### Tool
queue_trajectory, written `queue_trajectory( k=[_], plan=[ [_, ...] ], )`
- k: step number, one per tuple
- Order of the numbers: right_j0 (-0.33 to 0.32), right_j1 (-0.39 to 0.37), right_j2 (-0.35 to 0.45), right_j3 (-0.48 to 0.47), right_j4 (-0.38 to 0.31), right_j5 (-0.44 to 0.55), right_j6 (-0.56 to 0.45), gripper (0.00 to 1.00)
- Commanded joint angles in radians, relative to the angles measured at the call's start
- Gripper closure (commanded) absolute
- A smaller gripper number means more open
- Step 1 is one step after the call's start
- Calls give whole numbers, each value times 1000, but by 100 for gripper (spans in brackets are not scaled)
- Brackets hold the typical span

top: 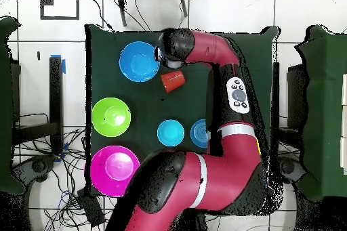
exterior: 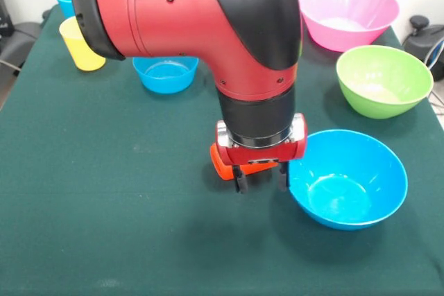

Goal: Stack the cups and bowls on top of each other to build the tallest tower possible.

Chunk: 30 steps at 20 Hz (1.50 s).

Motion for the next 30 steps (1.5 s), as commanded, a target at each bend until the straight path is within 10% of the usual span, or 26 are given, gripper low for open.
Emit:
queue_trajectory(
  k=[1,30],
  plan=[
    [6,4,21,35,-34,23,-64,0],
    [-7,-104,30,156,-3,39,-50,0]
  ],
)
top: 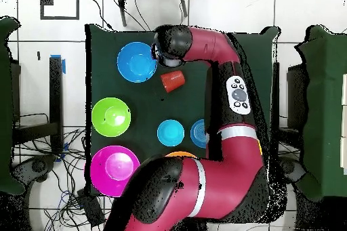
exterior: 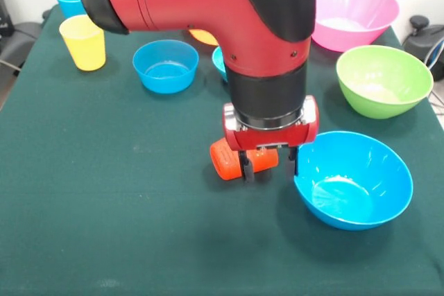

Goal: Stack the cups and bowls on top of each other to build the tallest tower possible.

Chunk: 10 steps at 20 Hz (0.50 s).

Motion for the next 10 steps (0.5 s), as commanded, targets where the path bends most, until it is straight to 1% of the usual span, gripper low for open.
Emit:
queue_trajectory(
  k=[1,5,10],
  plan=[
    [-19,-35,32,110,-3,39,-54,0],
    [-32,-46,38,108,-1,66,-74,0],
    [-15,-31,26,87,-17,66,-54,0]
  ],
)
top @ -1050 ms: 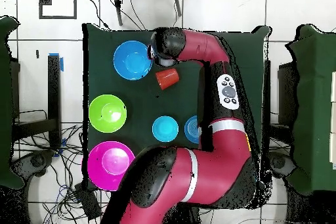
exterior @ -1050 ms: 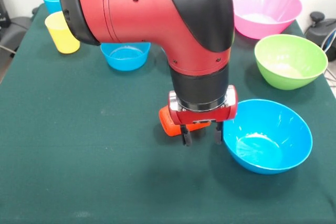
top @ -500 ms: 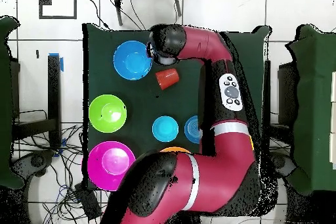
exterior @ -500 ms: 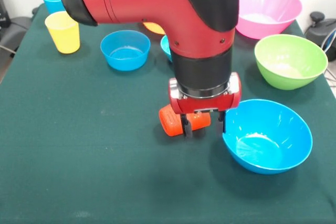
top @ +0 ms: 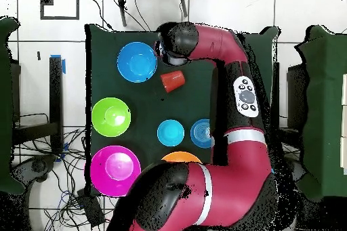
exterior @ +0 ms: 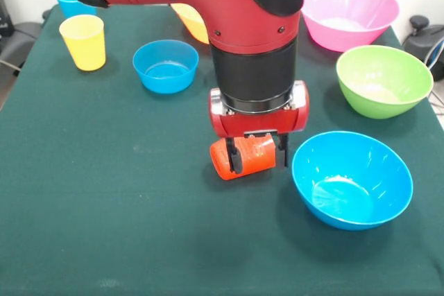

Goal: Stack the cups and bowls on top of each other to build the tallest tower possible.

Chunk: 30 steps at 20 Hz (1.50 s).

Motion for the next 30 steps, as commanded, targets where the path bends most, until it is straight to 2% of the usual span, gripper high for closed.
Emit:
queue_trajectory(
  k=[1,5,13,18,30],
  plan=[
    [14,14,13,48,-31,77,-52,0],
    [47,14,-17,21,-65,85,-39,0],
    [133,-23,-76,54,-69,45,72,0],
    [170,-42,-109,80,-54,23,105,0],
    [160,11,-106,93,-5,-84,119,0]
  ],
)
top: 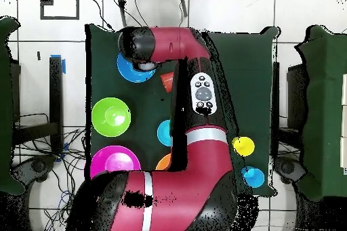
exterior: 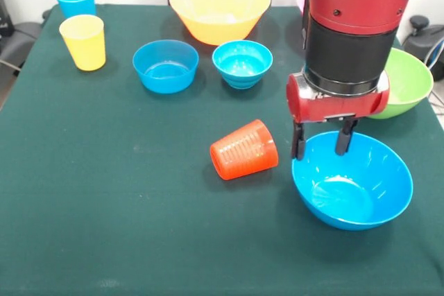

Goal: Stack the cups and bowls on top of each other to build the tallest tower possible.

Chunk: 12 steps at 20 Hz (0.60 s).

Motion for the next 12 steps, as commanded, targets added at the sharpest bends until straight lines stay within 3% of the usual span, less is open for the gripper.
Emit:
queue_trajectory(
  k=[1,12],
  plan=[
    [-23,38,13,91,4,-72,112,0],
    [-70,36,36,103,25,-54,53,0]
  ],
)
